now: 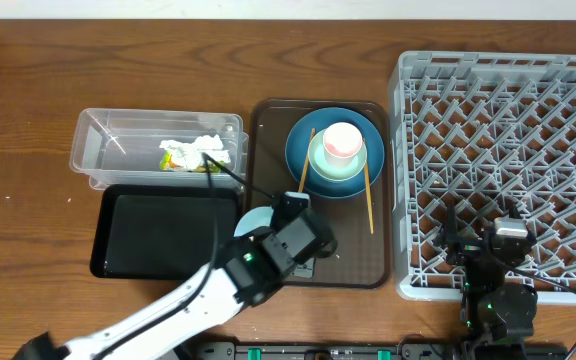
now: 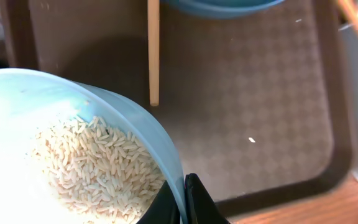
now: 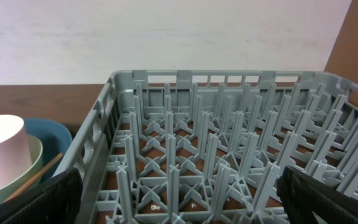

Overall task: Sort waste into correct bins and load items into the dishwasher rack
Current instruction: 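Carry the plate over the black tray and tilt it to dump rice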

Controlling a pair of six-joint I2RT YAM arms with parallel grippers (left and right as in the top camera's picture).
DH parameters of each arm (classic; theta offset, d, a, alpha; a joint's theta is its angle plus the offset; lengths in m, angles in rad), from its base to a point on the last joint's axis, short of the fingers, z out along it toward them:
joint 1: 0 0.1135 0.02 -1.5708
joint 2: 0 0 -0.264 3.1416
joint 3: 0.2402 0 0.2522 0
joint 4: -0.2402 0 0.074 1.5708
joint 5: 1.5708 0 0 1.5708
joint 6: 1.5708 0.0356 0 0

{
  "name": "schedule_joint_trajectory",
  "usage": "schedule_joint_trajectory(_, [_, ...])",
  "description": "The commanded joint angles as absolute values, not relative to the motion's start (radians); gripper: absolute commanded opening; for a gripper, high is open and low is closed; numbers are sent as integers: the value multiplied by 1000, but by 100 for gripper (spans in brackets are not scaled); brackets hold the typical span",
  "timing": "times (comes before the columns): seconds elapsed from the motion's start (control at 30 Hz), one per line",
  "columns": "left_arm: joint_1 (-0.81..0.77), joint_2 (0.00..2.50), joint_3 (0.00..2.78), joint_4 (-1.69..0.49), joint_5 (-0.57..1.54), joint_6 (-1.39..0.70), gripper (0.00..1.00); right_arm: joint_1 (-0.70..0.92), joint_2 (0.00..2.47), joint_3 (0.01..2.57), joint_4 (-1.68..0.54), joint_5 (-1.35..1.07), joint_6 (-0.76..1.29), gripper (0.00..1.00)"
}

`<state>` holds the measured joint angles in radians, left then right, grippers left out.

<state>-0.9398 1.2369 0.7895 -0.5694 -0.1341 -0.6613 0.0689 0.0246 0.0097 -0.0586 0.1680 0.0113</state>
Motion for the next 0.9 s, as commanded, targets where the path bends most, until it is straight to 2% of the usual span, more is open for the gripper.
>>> schedule_joint_trajectory(0.0, [-932, 1190, 782, -587, -144, -598, 7, 80, 25, 6, -60, 168, 21, 99])
schedule_joint_trajectory(0.2, [-824, 1146, 782, -670, -154, -598, 6, 80, 25, 6, -59, 168, 21, 99])
schedule_joint_trajectory(0.47, [-538, 1141, 782, -706, -71, -530, 6, 80, 25, 6, -59, 168, 21, 99])
schedule_joint_trajectory(0.87, [29, 1141, 782, -694, 510, -289, 6, 80, 25, 6, -60, 168, 21, 99])
